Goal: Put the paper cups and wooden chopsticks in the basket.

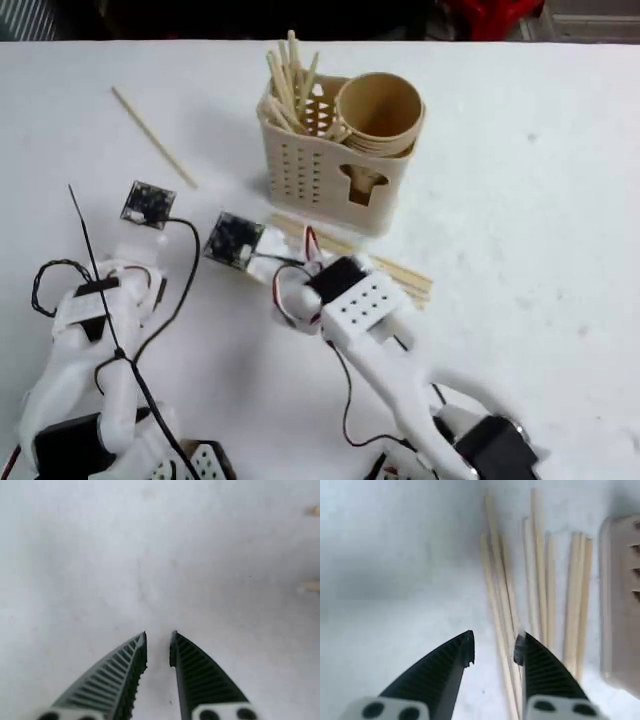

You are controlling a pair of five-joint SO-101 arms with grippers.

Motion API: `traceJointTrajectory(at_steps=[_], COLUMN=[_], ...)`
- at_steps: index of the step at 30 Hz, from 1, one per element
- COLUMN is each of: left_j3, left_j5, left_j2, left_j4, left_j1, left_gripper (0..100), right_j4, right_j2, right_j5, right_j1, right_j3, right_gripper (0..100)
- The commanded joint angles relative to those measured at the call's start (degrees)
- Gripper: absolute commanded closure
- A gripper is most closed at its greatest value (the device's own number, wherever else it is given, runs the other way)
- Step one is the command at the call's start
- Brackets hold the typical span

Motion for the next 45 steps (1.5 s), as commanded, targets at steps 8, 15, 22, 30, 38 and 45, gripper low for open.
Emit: traceJointTrajectory(at_steps=[8,15,22,30,38,45], left_j3=[0.09,0.09,0.09,0.09,0.09,0.09], left_j5=[-0.44,-0.53,-0.53,-0.53,-0.44,-0.44], left_j2=[-1.80,-1.80,-1.80,-1.80,-1.80,-1.80], left_j4=[-0.97,-0.97,-0.97,-0.97,-0.97,-0.97], left_j1=[0.75,0.75,0.75,0.75,0.75,0.75], left_gripper=[90,90,90,90,90,90], right_j4=[-13.67,-13.67,-10.24,-10.24,-10.33,-6.64], right_j2=[16.31,20.44,20.44,20.35,20.53,13.67], right_j5=[1.93,3.34,3.69,3.34,3.25,1.05], right_j1=[-0.31,1.27,1.10,1.19,0.92,1.36], right_j3=[1.49,-1.05,-0.88,-1.14,-1.14,-0.79], right_gripper=[86.5,86.5,92.4,97.1,93.5,98.1])
